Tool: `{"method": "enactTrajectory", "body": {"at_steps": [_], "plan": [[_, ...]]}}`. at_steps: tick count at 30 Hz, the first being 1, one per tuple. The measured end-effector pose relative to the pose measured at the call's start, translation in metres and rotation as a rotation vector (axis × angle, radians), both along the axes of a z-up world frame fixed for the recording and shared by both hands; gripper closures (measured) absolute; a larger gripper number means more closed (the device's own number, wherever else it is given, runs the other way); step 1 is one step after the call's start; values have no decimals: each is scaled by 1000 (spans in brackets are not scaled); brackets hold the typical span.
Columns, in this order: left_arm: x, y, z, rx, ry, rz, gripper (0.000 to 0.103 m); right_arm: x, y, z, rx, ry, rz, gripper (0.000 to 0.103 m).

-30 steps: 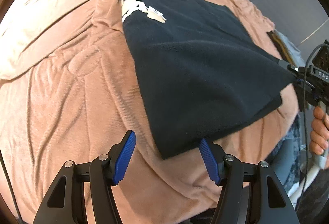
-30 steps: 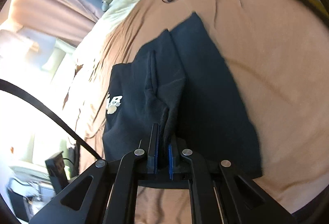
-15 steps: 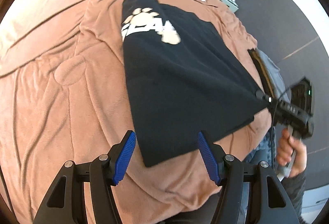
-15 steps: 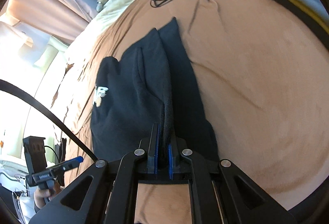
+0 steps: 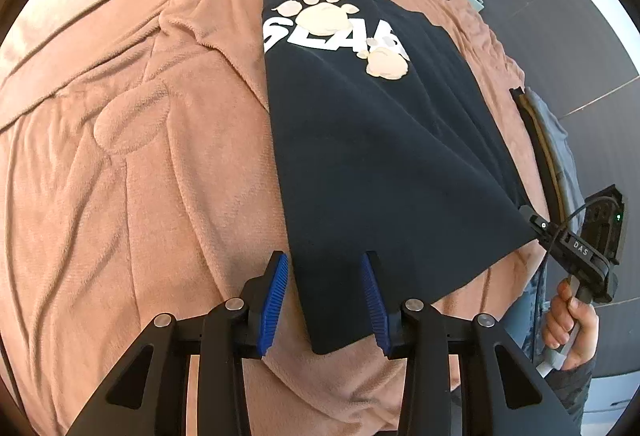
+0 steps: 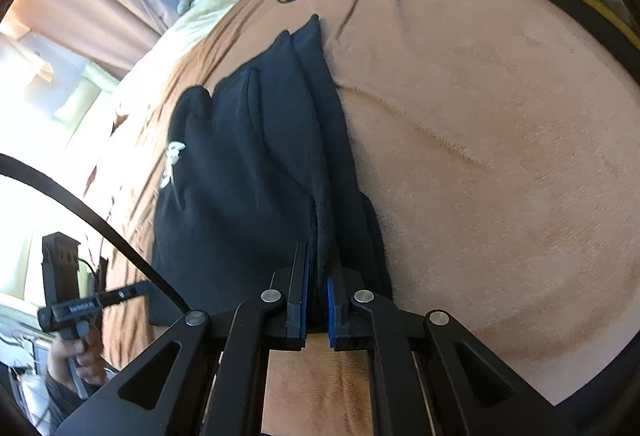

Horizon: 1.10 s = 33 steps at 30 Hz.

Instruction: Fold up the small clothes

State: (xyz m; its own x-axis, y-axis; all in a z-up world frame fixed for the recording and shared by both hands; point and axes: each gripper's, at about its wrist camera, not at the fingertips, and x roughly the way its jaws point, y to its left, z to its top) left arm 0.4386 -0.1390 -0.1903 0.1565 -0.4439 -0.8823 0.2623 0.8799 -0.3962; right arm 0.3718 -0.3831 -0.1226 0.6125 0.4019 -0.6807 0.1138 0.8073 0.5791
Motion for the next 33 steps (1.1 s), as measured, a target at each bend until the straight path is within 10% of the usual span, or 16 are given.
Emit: {"method": "enactTrajectory", "body": {"at_steps": [8,33], "plan": [[16,5,8,-29,-8,12,63,3,-19,19,6,6,34,76],[120,-5,27,-31,-74,73,63,147,-24,26,34,-57,135,76]]}}
